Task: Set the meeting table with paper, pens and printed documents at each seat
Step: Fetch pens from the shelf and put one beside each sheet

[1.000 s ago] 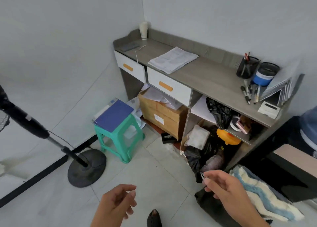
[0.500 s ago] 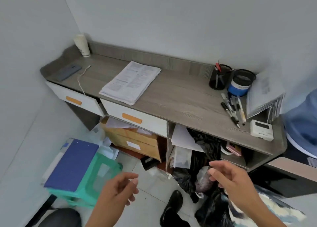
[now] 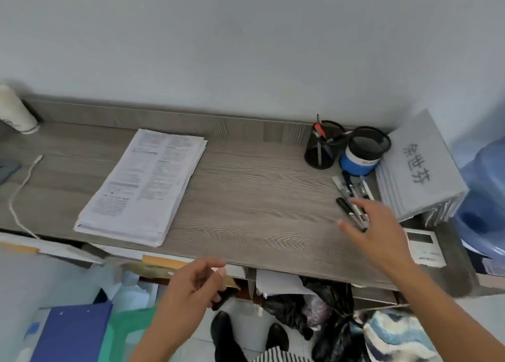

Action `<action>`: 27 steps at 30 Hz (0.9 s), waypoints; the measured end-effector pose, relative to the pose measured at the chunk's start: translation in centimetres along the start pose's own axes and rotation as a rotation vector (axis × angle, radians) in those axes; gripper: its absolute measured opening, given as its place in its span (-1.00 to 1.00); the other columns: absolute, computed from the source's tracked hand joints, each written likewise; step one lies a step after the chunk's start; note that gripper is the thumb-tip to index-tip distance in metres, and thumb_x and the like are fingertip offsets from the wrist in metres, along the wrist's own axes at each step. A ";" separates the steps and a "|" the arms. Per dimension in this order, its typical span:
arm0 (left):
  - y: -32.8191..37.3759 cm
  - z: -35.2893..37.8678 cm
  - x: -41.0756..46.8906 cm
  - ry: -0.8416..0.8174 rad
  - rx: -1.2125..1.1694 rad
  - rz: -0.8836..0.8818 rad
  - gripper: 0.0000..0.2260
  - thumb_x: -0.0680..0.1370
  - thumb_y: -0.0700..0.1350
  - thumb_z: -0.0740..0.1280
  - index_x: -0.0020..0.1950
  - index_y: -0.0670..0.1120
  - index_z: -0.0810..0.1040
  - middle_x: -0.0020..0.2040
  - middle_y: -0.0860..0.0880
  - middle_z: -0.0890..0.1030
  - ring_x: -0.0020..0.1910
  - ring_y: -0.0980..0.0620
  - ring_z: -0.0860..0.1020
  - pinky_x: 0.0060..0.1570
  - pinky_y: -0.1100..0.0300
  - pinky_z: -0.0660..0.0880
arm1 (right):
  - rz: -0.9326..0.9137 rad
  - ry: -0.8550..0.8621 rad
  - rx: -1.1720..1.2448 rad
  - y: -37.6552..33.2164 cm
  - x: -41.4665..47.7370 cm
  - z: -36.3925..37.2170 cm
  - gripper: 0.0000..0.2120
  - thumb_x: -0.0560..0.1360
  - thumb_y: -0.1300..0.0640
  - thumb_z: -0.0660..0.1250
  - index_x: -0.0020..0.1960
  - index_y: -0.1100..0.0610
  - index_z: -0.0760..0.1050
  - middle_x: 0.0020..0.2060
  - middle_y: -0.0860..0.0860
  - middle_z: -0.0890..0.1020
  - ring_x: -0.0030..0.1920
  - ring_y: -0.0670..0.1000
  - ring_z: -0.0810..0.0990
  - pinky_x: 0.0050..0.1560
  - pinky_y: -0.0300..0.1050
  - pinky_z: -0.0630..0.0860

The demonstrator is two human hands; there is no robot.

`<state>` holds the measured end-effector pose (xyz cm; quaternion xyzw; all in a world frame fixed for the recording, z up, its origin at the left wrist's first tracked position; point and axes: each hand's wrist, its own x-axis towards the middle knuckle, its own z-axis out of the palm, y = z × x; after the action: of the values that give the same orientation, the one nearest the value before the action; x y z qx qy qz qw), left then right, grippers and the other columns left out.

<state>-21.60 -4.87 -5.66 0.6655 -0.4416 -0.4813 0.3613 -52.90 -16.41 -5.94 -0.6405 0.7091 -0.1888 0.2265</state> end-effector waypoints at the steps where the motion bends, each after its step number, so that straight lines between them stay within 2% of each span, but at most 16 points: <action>1: 0.0 -0.1 1.3 -0.034 0.018 0.000 -0.92 0.54 -0.19 0.36 -0.06 -0.04 0.62 -0.30 -0.21 0.64 -0.40 0.04 0.55 -0.34 0.13 0.47 | 0.038 -0.001 -0.116 0.5 1.6 -0.1 -0.37 0.43 -0.08 0.46 0.42 0.06 0.36 0.33 0.08 0.45 0.35 0.13 0.38 0.31 0.09 0.37; 3: 0.5 -0.3 3.5 -0.115 0.012 -0.011 -0.95 0.52 -0.11 0.38 -0.08 0.02 0.63 -0.30 -0.18 0.64 -0.39 0.03 0.56 -0.31 0.10 0.50 | 0.154 -0.068 -0.269 1.4 4.2 0.2 -0.14 0.37 -0.17 0.47 0.51 0.12 0.20 0.44 0.19 0.31 0.44 0.23 0.26 0.41 0.14 0.27; 4: 1.0 -0.5 4.5 -0.153 -0.005 -0.015 -0.95 0.48 -0.06 0.39 -0.09 0.05 0.64 -0.31 -0.14 0.64 -0.39 0.03 0.56 -0.30 0.07 0.52 | 0.201 -0.104 -0.317 1.7 5.1 0.6 -0.08 0.35 -0.20 0.47 0.52 0.13 0.15 0.45 0.22 0.29 0.44 0.25 0.26 0.43 0.13 0.26; 6: 1.6 -1.2 6.4 -0.202 -0.011 -0.007 -0.95 0.48 -0.06 0.39 -0.10 0.05 0.64 -0.34 -0.08 0.62 -0.40 0.04 0.55 -0.29 0.03 0.54 | 0.259 -0.149 -0.415 1.8 6.5 1.4 -0.06 0.33 -0.23 0.46 0.51 0.15 0.14 0.39 0.23 0.37 0.38 0.25 0.35 0.37 0.10 0.34; 8: 1.8 -2.0 8.0 -0.229 0.003 0.029 -0.94 0.51 -0.15 0.39 -0.08 -0.01 0.64 -0.37 -0.07 0.60 -0.41 0.04 0.54 -0.33 0.09 0.50 | 0.303 -0.138 -0.481 1.2 7.3 1.9 -0.18 0.35 -0.20 0.44 0.43 0.16 0.23 0.30 0.22 0.47 0.30 0.22 0.43 0.27 0.06 0.41; 11: 2.2 -3.3 9.7 -0.280 0.005 0.028 -0.93 0.48 -0.13 0.41 -0.06 -0.06 0.63 -0.39 -0.08 0.61 -0.42 0.03 0.52 -0.36 0.22 0.46 | 0.366 -0.117 -0.513 0.1 8.2 2.1 -0.41 0.38 -0.10 0.42 0.28 0.17 0.35 0.19 0.19 0.52 0.20 0.20 0.49 0.10 0.02 0.46; 13: 2.1 -4.1 10.7 -0.322 0.023 0.005 -0.94 0.53 -0.20 0.38 -0.04 -0.08 0.63 -0.39 -0.07 0.60 -0.42 0.05 0.50 -0.38 0.23 0.44 | 0.410 -0.150 -0.504 -0.7 8.7 2.4 -0.52 0.40 -0.05 0.39 0.20 0.18 0.38 0.14 0.17 0.56 0.12 0.18 0.55 -0.03 -0.03 0.46; 16: 1.8 -5.1 11.9 -0.364 0.043 0.001 -0.92 0.54 -0.24 0.34 -0.03 -0.12 0.62 -0.39 -0.07 0.61 -0.44 0.09 0.51 -0.38 0.26 0.45 | 0.434 -0.168 -0.505 -1.8 8.9 3.4 -0.63 0.43 -0.01 0.35 0.11 0.15 0.33 0.10 0.16 0.59 0.05 0.20 0.60 -0.13 -0.05 0.44; 19: 1.9 -5.7 12.6 -0.370 0.055 0.014 -0.92 0.54 -0.26 0.34 -0.05 -0.14 0.62 -0.39 -0.08 0.64 -0.45 0.09 0.53 -0.40 0.32 0.44 | 0.409 -0.094 -0.497 -2.9 8.8 4.1 -0.77 0.51 0.10 0.28 -0.01 0.13 0.22 0.00 0.17 0.61 -0.02 0.22 0.60 -0.19 -0.04 0.38; 23: 2.4 -6.1 13.0 -0.393 0.070 0.012 -0.92 0.53 -0.23 0.35 -0.05 -0.09 0.63 -0.36 -0.10 0.65 -0.43 0.07 0.54 -0.38 0.27 0.46 | 0.372 0.015 -0.283 -3.1 8.3 4.5 -0.86 0.52 0.12 0.23 -0.02 0.13 0.28 -0.11 0.16 0.61 -0.19 0.17 0.51 -0.20 0.01 0.45; 25: 2.7 -6.5 13.2 -0.389 0.083 0.032 -0.92 0.53 -0.23 0.35 -0.05 -0.08 0.63 -0.36 -0.11 0.66 -0.44 0.08 0.54 -0.37 0.25 0.45 | 0.320 0.128 -0.009 -4.0 7.9 4.7 -0.89 0.50 0.17 0.27 -0.02 0.14 0.35 -0.23 0.12 0.58 -0.25 0.16 0.50 -0.20 0.06 0.46; 27: 3.0 -6.8 13.4 -0.371 0.087 0.044 -0.91 0.54 -0.23 0.35 -0.06 -0.08 0.64 -0.34 -0.14 0.66 -0.44 0.06 0.54 -0.38 0.22 0.46 | 0.267 0.247 0.321 -5.8 7.6 4.7 -0.93 0.49 0.24 0.28 -0.09 0.17 0.38 -0.35 0.09 0.48 -0.34 0.10 0.41 -0.30 0.00 0.37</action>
<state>-13.79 -18.11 -5.35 0.5704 -0.5354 -0.5682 0.2552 -46.01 -24.48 -7.20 -0.4689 0.7706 -0.3445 0.2599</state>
